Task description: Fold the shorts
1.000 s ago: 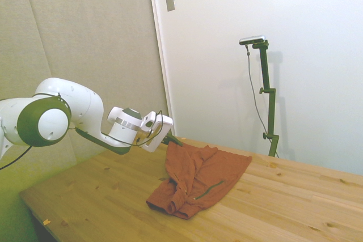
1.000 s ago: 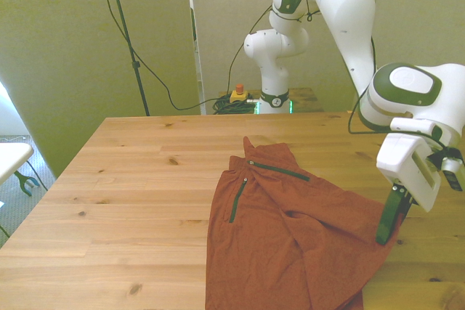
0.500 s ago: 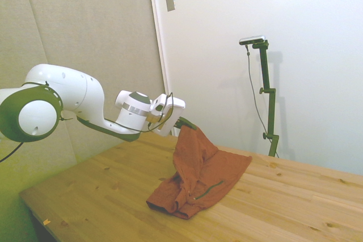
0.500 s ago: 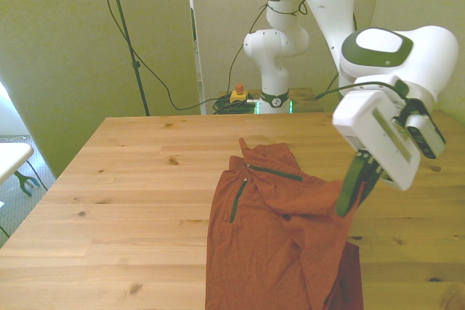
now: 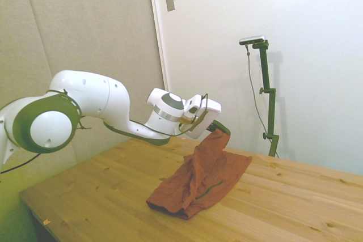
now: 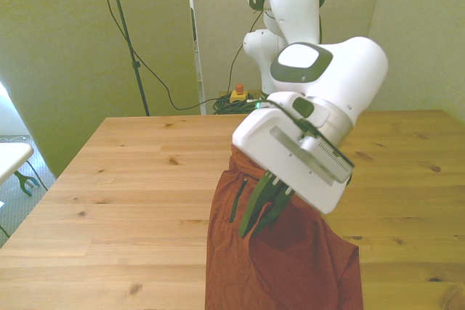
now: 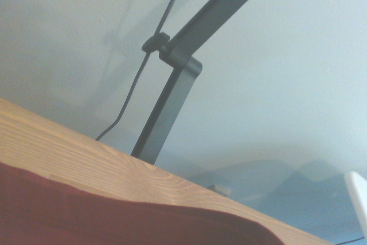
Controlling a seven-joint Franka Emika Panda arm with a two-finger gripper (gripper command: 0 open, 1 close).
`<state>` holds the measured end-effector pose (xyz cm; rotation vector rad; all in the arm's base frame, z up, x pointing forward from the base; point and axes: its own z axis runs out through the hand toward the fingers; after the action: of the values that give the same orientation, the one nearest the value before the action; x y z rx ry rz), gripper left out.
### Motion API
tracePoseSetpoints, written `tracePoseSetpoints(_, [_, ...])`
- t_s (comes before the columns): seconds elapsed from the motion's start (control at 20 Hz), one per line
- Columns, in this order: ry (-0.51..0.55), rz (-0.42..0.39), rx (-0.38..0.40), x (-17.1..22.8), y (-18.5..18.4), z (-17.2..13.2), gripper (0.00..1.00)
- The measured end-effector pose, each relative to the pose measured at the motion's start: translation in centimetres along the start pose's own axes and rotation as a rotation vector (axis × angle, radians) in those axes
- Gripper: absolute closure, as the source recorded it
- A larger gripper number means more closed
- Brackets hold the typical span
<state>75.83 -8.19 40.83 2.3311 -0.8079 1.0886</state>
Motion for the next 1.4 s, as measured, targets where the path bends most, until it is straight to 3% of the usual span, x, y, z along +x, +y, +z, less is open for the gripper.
tracePoseSetpoints(0.15, [-0.169, 0.084, 0.078, 0.3, 0.9, 2.8, 0.0])
tracePoseSetpoints(0.35, [-0.344, 0.162, 0.17, 0.7, 1.7, 4.1, 0.0])
tracePoseSetpoints(0.8, [-0.4, 0.207, 0.199, 3.0, 2.9, 3.7, 0.0])
tracePoseSetpoints(1.15, [-0.385, 0.234, 0.225, 6.9, 4.3, -0.5, 0.0])
tracePoseSetpoints(1.4, [-0.591, 0.209, 0.151, 4.9, 6.1, -6.2, 0.0])
